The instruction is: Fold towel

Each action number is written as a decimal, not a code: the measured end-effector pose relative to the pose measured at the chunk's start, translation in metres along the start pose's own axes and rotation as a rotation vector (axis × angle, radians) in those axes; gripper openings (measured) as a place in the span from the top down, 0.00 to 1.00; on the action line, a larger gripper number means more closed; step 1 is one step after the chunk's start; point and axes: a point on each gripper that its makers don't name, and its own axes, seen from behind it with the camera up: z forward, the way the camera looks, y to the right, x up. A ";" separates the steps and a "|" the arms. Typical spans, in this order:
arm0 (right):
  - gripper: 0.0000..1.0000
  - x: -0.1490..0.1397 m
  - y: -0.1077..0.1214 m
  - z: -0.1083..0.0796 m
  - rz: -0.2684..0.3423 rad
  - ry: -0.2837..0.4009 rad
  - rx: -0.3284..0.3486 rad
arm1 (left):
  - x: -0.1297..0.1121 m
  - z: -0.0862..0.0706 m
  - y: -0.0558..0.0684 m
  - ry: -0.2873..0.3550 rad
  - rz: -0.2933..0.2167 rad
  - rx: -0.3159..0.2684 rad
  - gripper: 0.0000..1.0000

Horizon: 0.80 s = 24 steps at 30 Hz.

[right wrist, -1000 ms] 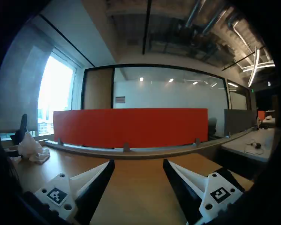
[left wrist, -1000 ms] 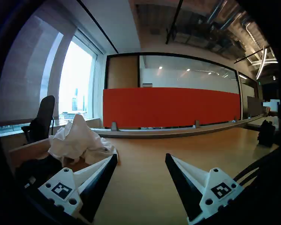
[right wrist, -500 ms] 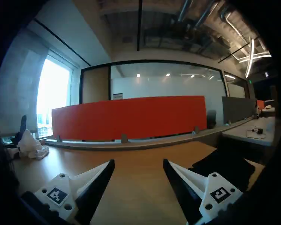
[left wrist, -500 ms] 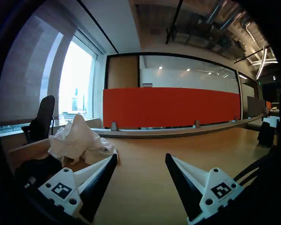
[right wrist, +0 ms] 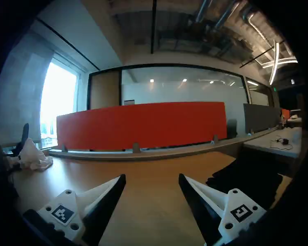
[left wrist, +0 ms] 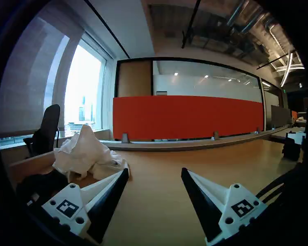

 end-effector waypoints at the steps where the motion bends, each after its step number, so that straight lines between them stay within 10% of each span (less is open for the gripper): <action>1: 0.01 -0.001 -0.001 0.000 -0.004 -0.001 0.001 | 0.000 0.000 0.000 0.000 0.000 0.000 0.05; 24: 0.01 -0.008 -0.013 -0.006 -0.067 -0.009 0.003 | 0.000 0.000 0.000 0.000 0.000 0.000 0.05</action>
